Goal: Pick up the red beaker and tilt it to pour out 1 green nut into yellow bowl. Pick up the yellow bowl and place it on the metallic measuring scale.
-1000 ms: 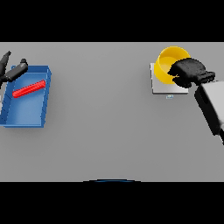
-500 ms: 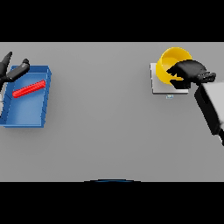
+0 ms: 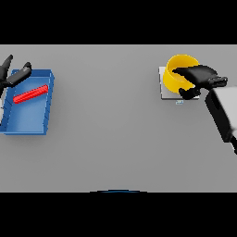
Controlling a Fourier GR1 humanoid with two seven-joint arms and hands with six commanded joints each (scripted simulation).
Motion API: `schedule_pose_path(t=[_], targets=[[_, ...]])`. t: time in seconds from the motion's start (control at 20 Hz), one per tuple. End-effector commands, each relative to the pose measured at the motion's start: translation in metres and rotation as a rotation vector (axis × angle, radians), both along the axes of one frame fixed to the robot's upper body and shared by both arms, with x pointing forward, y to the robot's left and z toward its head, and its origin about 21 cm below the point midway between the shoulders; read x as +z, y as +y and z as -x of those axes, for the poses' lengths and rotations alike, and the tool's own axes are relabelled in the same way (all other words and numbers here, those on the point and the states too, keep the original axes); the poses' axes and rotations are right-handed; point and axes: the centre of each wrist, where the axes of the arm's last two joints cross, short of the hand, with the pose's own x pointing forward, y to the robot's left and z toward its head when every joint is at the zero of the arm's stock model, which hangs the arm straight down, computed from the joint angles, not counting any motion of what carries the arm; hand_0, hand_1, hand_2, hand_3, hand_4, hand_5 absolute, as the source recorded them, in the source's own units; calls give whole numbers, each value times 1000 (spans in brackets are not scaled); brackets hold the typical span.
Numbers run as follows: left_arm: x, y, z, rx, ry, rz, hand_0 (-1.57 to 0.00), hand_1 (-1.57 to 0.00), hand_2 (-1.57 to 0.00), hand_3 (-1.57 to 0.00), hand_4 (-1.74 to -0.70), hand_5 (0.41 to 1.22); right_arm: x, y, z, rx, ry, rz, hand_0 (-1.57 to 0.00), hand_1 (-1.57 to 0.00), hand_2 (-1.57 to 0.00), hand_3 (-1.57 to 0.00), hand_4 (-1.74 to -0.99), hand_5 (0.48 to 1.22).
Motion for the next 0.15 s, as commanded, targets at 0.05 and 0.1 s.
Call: schedule_pose_path(t=[0.05, 0.1], targets=[[-3, 0, 1, 2, 4, -13, 1, 1, 1, 1, -833, 760, 0, -1, -1, -7, 8, 9, -80, -79, -62, -53, -1395, 787], [-1, 1, 0, -6, 0, -10, 1, 1, 1, 1, -833, 760, 2, 2, -1, -9, 9, 5, -64, -63, -50, -42, -1390, 779]])
